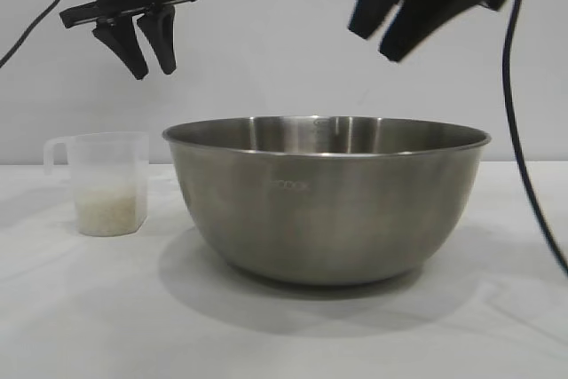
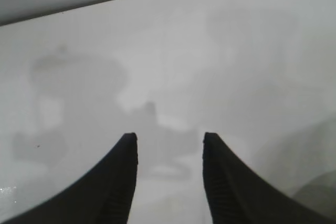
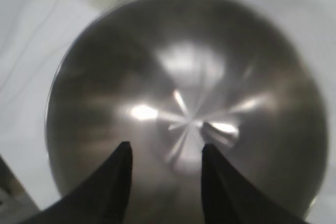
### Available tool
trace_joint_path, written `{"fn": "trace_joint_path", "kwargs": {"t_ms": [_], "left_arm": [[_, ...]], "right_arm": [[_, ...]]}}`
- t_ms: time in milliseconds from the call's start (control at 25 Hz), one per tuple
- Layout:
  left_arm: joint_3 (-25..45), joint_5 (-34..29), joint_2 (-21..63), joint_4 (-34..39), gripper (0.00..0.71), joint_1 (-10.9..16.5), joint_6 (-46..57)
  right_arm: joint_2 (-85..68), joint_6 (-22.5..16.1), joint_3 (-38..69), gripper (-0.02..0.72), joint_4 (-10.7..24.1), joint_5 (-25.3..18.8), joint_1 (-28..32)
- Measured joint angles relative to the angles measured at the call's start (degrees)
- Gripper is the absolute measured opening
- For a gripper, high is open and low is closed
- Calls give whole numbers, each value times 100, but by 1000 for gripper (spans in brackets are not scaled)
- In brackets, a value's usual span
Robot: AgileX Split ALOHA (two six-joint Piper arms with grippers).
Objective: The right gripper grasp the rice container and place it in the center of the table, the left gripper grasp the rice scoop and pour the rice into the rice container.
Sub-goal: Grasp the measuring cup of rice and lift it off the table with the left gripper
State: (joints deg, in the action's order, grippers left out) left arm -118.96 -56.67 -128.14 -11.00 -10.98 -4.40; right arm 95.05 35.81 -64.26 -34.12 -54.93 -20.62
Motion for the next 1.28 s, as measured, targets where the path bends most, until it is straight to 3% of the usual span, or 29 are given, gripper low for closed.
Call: {"fn": "trace_joint_path", "kwargs": {"t_ms": [160, 200, 280, 440, 560, 680, 840, 920, 1120, 1280], "left_arm": [[0, -10, 0, 0, 260, 44, 0], [0, -10, 0, 0, 260, 44, 0], [0, -10, 0, 0, 260, 48, 0], [0, -10, 0, 0, 260, 48, 0], [0, -10, 0, -32, 260, 63, 0], [0, 10, 24, -35, 260, 105, 0], [0, 10, 36, -45, 260, 156, 0], [0, 10, 70, -45, 260, 160, 0], [0, 10, 94, -35, 260, 160, 0], [0, -1, 128, -35, 260, 160, 0]], "right_arm": [[-336, -1744, 136, 280, 2031, -274, 0], [-455, -2176, 136, 235, 2475, -276, 0], [-713, -2624, 186, 228, 3094, -119, 11], [-1694, -2763, 846, 228, 2789, 1269, -176], [-2713, -2775, 1736, 228, 2896, 2126, -679], [-3649, -2798, 2538, 228, 2904, 2226, -918], [-4939, -2875, 3353, 228, 2627, 2206, -954], [-5687, -2897, 3546, 228, 2582, 1938, -954], [-7055, -3363, 3575, 228, 2996, 303, -954], [-7547, -3547, 3556, 228, 3231, -665, -954]]}}
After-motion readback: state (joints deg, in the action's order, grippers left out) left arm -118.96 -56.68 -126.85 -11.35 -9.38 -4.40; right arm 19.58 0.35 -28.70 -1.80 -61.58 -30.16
